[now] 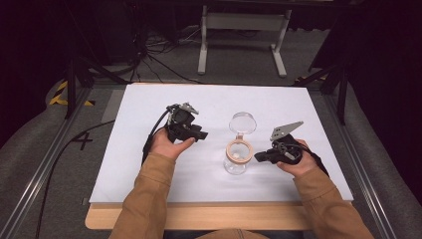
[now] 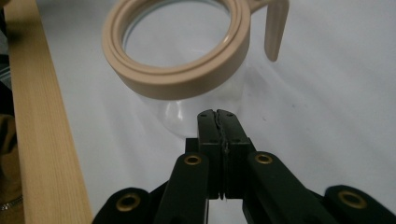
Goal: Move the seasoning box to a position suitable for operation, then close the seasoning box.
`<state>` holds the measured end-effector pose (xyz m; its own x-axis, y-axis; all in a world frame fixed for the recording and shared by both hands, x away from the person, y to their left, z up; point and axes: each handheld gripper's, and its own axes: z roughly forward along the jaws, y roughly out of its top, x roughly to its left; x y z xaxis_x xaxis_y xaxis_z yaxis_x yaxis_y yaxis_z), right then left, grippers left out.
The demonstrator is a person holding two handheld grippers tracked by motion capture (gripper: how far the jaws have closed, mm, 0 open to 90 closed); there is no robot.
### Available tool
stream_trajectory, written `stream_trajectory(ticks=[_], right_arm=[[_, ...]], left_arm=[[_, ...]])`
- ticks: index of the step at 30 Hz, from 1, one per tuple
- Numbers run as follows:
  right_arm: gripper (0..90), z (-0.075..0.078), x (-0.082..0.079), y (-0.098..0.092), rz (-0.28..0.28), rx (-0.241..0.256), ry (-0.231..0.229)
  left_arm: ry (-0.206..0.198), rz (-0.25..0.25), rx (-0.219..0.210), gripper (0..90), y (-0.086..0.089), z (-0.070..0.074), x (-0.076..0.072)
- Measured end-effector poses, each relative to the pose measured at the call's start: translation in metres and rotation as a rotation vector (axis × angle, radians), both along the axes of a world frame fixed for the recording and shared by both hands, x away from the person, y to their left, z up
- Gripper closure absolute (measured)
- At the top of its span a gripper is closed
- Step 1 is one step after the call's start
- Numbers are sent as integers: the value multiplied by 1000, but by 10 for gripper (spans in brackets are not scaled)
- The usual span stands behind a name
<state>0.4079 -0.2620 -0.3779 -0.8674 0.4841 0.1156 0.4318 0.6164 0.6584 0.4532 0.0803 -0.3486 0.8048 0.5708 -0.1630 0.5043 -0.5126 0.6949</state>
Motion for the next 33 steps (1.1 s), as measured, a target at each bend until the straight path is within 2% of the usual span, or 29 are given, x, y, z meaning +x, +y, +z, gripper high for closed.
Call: stream_trajectory(ticks=[4, 8, 10, 11, 13, 16, 17, 20, 22, 27, 30, 32, 33], right_arm=[[893, 15, -6, -1, -12, 43, -40], [892, 24, -11, 4, -4, 110, -72], [892, 26, -13, 9, -2, 124, -93], [892, 27, -14, 12, 0, 128, -102], [892, 27, -15, 16, 8, 135, -105], [892, 27, -15, 20, 12, 144, -111], [892, 27, -15, 20, 11, 148, -111], [892, 29, -16, 22, 4, 161, -121], [892, 29, -16, 22, 1, 174, -130], [893, 28, -16, 23, -17, 193, -124], [893, 27, -17, 24, -17, 196, -125], [893, 27, -18, 25, -18, 195, -129], [893, 26, -18, 25, -18, 195, -130]], left_arm=[[-14, 2, 2, 657, 0, 2, -1], [-38, 17, -34, 689, 0, 4, 0], [-75, 14, -52, 759, -4, 6, -1], [-79, 16, -63, 814, -6, 6, -1], [-113, 10, -57, 895, -11, 6, -2], [-135, 1, -77, 899, -19, 6, -1], [-140, 11, -103, 899, -21, 6, -1], [-139, 24, -181, 899, -25, 5, 4], [-138, 27, -210, 899, -27, 4, 8], [-159, 38, -237, 899, -40, 1, 12], [-143, 28, -233, 899, -44, -1, 15], [-132, 19, -248, 899, -45, -2, 17], [-106, 16, -282, 899, -45, -3, 18]])
